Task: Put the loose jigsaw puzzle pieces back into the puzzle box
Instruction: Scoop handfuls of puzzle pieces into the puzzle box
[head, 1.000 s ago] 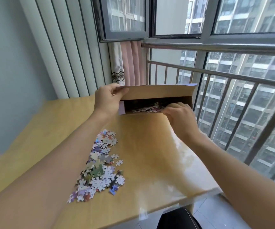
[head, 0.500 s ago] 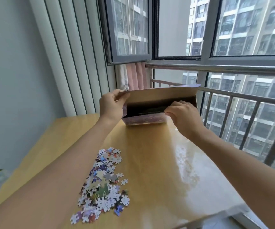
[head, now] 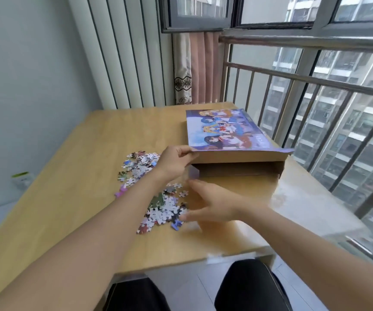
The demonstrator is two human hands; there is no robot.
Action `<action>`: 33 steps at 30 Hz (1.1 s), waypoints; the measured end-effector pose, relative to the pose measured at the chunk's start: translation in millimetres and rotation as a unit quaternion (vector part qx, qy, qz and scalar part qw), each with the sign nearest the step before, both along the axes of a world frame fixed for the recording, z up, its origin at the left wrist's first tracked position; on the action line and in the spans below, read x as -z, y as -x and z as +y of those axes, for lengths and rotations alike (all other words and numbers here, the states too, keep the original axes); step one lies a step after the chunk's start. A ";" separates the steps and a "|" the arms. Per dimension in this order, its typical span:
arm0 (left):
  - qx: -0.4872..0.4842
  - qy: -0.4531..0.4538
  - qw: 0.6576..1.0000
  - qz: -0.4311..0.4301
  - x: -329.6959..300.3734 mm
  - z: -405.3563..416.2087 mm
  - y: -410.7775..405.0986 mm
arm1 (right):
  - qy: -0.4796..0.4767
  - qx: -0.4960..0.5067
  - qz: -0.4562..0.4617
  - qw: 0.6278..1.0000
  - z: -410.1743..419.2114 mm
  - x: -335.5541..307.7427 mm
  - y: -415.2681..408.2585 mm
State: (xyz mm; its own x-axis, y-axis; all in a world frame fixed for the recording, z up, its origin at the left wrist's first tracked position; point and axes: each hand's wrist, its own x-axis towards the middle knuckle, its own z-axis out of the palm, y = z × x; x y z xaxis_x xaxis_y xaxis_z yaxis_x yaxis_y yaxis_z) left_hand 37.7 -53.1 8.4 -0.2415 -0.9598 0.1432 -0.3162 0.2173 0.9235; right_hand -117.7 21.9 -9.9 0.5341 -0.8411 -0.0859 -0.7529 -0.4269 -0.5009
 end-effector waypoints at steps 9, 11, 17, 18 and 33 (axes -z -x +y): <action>-0.165 0.087 0.973 -0.135 16.2 46.6 -118.5 | 0.084 0.081 0.031 0.993 -9.0 43.9 -74.5; -0.135 0.037 0.982 -0.126 26.6 66.6 -141.5 | 0.077 0.088 0.000 0.993 -20.8 42.3 -84.5; -0.024 0.037 0.940 -0.339 56.0 100.3 -152.6 | 0.033 0.154 -0.139 0.978 -34.0 24.6 -93.4; -0.035 0.041 0.934 -0.354 58.8 99.9 -149.0 | 0.045 0.175 -0.133 0.974 -31.0 20.6 -90.8; -0.053 0.055 0.958 -0.277 60.0 81.1 -116.0 | -0.155 0.195 -0.052 0.967 -30.2 -16.2 -108.9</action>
